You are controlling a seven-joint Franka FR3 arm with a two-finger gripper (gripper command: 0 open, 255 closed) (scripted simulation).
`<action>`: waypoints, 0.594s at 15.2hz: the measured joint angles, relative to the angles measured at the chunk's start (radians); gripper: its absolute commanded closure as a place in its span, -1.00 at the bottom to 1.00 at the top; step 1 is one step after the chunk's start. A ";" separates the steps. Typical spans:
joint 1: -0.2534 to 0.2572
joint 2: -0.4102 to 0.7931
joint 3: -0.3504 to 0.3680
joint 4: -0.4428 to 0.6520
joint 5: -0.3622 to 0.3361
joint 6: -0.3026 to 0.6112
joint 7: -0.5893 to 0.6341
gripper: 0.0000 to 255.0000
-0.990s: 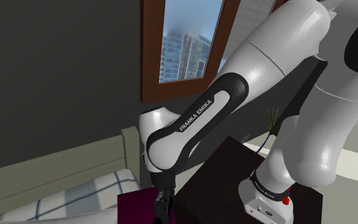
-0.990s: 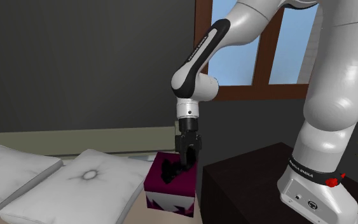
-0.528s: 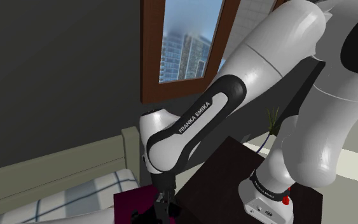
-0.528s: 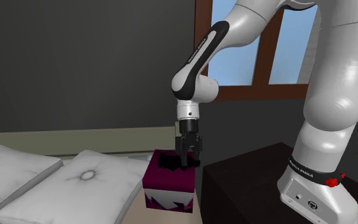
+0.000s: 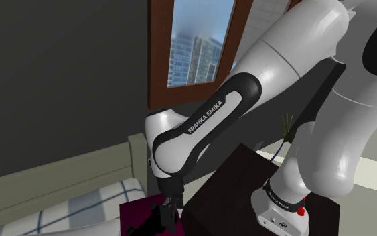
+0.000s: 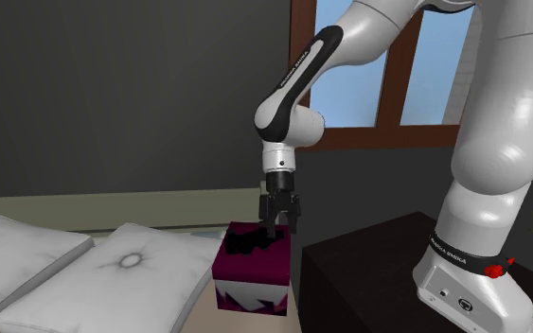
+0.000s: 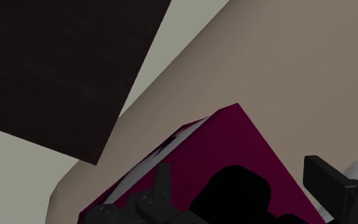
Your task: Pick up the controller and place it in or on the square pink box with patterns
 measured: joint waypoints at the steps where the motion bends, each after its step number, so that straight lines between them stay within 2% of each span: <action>1: -0.012 -0.026 -0.009 0.003 -0.008 -0.034 -0.003 -1.00; 4: -0.023 -0.055 -0.019 0.026 -0.023 -0.088 0.005 -1.00; 9: -0.025 -0.058 -0.021 0.031 -0.027 -0.097 0.007 -1.00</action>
